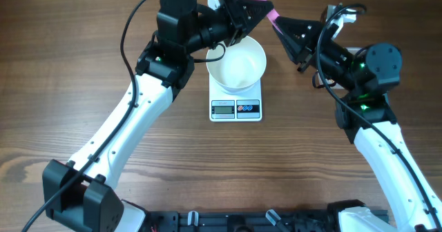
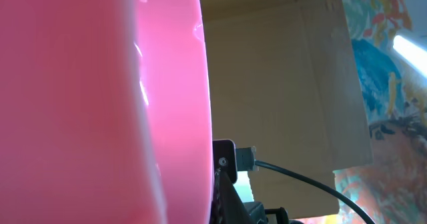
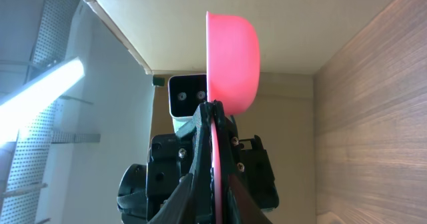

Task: Scoop item into bowl and weigh 150g on scale
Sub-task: 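Hand the pink scoop from the left gripper to the right gripper above the bowl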

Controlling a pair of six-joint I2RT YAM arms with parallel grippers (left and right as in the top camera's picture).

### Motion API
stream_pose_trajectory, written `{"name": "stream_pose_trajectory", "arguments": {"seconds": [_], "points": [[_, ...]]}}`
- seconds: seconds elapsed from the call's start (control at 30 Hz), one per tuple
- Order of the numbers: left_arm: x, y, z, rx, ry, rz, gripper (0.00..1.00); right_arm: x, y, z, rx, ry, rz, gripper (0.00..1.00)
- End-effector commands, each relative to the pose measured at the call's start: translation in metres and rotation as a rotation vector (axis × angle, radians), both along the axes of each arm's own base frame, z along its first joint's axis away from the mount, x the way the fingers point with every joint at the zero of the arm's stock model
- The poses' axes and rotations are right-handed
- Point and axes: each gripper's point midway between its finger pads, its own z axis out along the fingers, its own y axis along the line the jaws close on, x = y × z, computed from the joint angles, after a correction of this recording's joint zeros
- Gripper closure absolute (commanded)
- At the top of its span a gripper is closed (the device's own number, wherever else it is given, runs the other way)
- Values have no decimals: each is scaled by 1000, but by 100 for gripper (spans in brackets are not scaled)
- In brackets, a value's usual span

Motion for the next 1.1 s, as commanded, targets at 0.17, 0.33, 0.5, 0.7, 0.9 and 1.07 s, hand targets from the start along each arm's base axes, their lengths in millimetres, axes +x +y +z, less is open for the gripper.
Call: {"name": "stream_pose_trajectory", "arguments": {"seconds": [0.17,0.33,0.5,0.7,0.9,1.07], "points": [[-2,-3,6,-4,-12,5,96,2,0,14,17,-25,-14,85],[-3,-5,5,-4,-12,0,96,2,0,14,17,-25,-14,85],[-3,-5,5,-4,-12,-1,96,2,0,14,17,-25,-15,87],[-4,-5,6,-4,-12,-4,96,4,-2,14,19,-26,-29,90],[-4,-5,6,-4,-12,-4,96,4,-2,14,19,-26,-29,93],[-4,-5,6,-4,-12,-4,76,4,-2,14,14,-35,-30,95]]}}
